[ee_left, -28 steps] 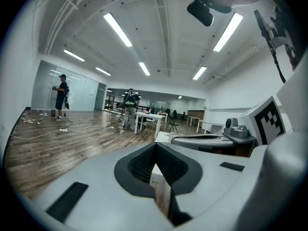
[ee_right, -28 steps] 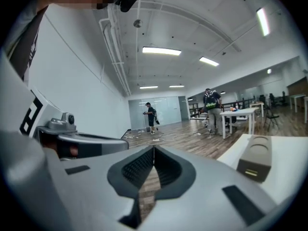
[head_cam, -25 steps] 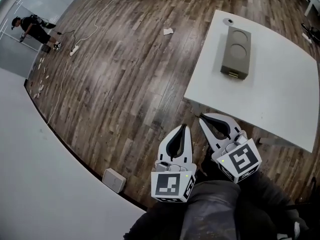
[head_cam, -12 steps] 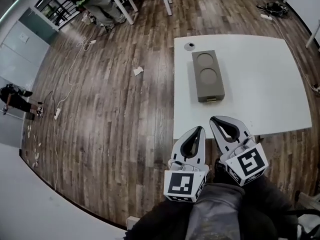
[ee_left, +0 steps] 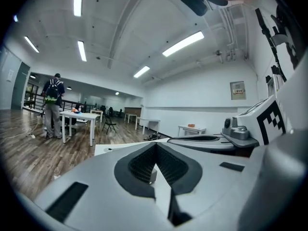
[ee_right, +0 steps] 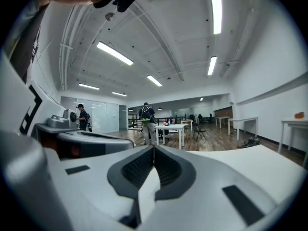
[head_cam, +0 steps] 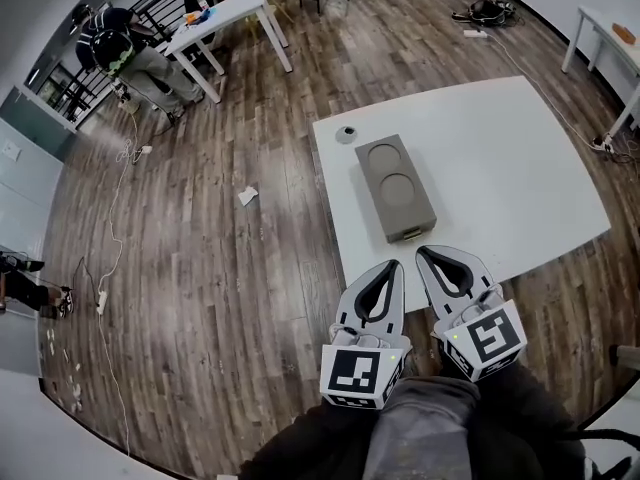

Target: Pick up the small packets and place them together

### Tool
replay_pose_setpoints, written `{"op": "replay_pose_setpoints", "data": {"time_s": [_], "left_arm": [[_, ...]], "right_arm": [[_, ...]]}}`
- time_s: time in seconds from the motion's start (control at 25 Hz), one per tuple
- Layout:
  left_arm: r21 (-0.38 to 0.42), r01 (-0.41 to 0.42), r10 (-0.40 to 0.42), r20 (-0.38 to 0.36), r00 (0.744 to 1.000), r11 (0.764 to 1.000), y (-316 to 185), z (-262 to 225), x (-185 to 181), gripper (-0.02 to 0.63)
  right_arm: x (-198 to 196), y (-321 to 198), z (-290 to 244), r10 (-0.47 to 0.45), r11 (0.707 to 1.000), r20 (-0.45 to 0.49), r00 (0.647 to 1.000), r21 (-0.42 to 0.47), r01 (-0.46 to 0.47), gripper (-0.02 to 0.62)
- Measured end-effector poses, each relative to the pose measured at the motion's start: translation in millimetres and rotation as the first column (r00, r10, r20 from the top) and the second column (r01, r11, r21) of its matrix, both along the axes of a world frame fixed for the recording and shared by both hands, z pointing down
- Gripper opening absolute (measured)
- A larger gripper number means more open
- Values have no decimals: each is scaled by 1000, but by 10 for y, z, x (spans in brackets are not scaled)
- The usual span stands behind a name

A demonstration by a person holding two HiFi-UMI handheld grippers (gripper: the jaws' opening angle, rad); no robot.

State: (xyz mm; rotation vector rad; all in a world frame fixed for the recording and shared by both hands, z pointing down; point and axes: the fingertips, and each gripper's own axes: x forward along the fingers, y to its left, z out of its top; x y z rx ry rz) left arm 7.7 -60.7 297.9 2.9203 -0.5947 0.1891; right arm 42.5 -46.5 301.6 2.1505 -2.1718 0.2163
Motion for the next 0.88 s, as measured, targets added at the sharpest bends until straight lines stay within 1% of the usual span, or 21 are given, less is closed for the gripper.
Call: {"op": "replay_pose_setpoints", "data": {"time_s": [0.2,0.32,0.48,0.68,0.88], "left_arm": [[32,-86,86,-5,996,996,-124,-74,11,3],[26,-134,134,1,991,991,-154,-42,14,3],[18,-171,171,1,985,985,-173,-51,70,3],[31,-183,183,-8,983,983,-199,-96,169,3],[33,-165,165,-16,986,986,-270,-153,209,3]], "right_arm": [[10,-94,-89,93,995,-11,996,29,-93,3],[-22,-87,-37,135,991,-9,991,19,-135,3],[41,-84,-49,176,984,-11,984,15,-176,4],[172,-114,-108,196,980,-18,980,30,-195,4],[259,-156,-145,199,980,-21,980,32,-199,5]]}}
